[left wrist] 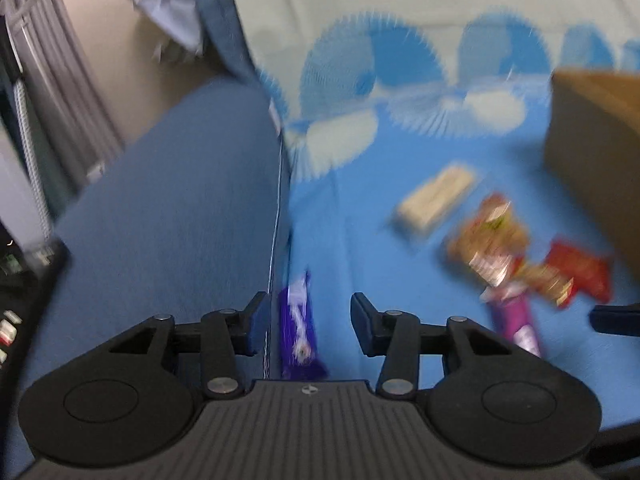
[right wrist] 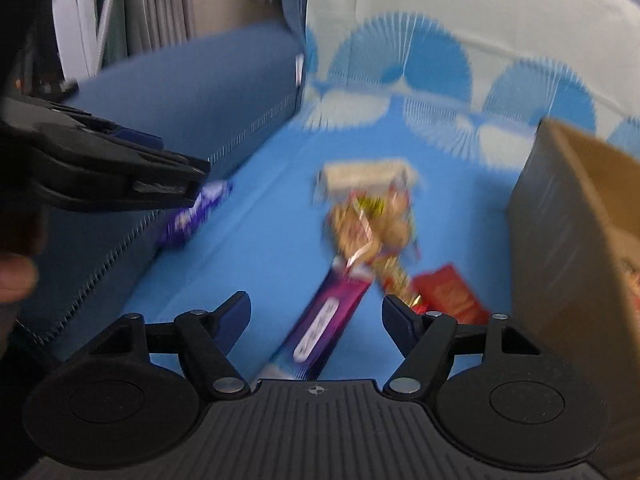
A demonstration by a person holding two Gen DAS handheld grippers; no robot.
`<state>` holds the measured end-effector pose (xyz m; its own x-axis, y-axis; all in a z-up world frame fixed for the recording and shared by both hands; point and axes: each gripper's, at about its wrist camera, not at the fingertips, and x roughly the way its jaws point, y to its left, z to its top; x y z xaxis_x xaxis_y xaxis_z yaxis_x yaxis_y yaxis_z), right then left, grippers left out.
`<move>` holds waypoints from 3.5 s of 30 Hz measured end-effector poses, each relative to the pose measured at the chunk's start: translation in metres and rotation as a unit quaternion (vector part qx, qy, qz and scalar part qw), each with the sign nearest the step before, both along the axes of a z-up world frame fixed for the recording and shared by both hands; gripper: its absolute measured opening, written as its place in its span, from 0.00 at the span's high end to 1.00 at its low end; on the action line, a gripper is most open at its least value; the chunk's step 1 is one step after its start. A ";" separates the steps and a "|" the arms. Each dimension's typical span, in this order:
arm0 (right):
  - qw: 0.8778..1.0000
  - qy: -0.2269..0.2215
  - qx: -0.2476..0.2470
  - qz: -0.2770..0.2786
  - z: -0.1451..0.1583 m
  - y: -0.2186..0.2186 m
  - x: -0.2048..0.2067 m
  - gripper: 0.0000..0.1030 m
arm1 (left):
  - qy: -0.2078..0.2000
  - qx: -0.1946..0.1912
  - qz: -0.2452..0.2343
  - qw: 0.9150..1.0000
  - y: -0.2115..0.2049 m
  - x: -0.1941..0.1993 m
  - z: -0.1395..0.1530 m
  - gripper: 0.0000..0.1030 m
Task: Organize snacks
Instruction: 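Return both tools to the remaining snacks, then grasp the purple candy bar with the left tool while the right tool grasps the purple bar, then lift both purple snacks off the bed with both tools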
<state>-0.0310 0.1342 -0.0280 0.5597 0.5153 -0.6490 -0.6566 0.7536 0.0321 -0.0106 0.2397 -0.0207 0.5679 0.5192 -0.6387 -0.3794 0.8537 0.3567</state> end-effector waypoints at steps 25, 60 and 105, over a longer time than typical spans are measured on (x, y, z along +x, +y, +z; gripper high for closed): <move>0.998 0.047 -0.038 0.018 -0.020 -0.016 0.005 0.77 | 0.008 -0.020 0.043 0.999 0.026 0.014 -0.029 0.88; 0.995 0.076 -0.004 0.062 -0.034 -0.059 -0.013 0.57 | 0.081 -0.342 0.000 0.936 0.025 -0.031 -0.012 0.62; 0.997 0.078 -0.024 0.006 -0.035 -0.099 -0.032 0.71 | -0.018 -0.354 -0.016 0.935 -0.061 -0.063 -0.023 0.85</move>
